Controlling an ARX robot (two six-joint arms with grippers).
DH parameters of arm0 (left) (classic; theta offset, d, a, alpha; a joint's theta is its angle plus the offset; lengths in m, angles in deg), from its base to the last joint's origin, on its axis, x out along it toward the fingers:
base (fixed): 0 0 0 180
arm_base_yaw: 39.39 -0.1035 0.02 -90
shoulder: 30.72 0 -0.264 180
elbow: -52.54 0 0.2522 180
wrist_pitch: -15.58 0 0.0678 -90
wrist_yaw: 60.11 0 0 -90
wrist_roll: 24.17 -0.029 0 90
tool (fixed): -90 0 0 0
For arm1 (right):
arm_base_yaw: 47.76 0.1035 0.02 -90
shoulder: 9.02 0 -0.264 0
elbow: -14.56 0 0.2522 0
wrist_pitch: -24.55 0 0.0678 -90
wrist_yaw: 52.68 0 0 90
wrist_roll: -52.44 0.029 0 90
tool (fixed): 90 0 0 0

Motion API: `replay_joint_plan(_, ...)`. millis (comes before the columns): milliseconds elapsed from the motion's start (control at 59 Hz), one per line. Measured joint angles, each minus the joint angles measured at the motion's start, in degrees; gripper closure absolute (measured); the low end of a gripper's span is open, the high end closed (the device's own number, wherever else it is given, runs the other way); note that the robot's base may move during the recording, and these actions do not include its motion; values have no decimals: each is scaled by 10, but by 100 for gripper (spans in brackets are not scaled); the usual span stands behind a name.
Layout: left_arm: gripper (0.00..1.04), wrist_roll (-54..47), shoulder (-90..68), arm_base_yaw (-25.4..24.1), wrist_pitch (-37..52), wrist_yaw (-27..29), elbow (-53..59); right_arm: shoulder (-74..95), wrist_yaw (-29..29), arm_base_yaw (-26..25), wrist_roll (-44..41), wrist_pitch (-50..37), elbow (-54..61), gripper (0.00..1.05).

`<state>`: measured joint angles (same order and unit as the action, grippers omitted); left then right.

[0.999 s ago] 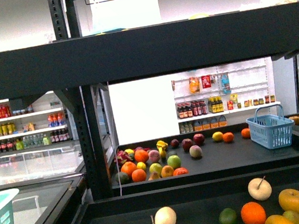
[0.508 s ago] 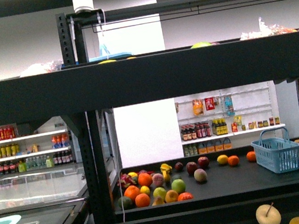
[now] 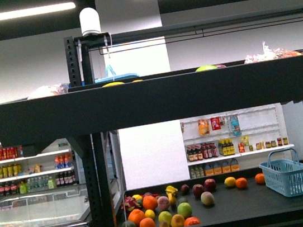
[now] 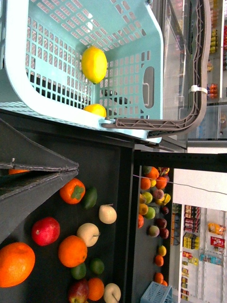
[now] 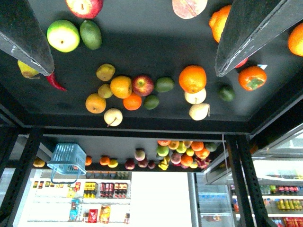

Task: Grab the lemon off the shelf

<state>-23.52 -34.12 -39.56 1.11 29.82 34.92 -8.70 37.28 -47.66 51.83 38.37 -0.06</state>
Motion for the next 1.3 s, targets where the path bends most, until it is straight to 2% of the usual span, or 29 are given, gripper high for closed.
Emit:
replay_joint_plan(474, 102, 0, 31, 0, 4, 0, 31, 0, 0, 0, 0, 0, 0, 2)
replay_joint_plan(508, 98, 0, 31, 0, 4, 0, 31, 0, 0, 0, 0, 0, 0, 2)
replay_joint_plan(999, 6, -1, 31, 0, 4, 0, 31, 0, 0, 0, 0, 0, 0, 2)
replay_joint_plan(1304, 8, -1, 31, 0, 4, 0, 31, 0, 0, 0, 0, 0, 0, 2)
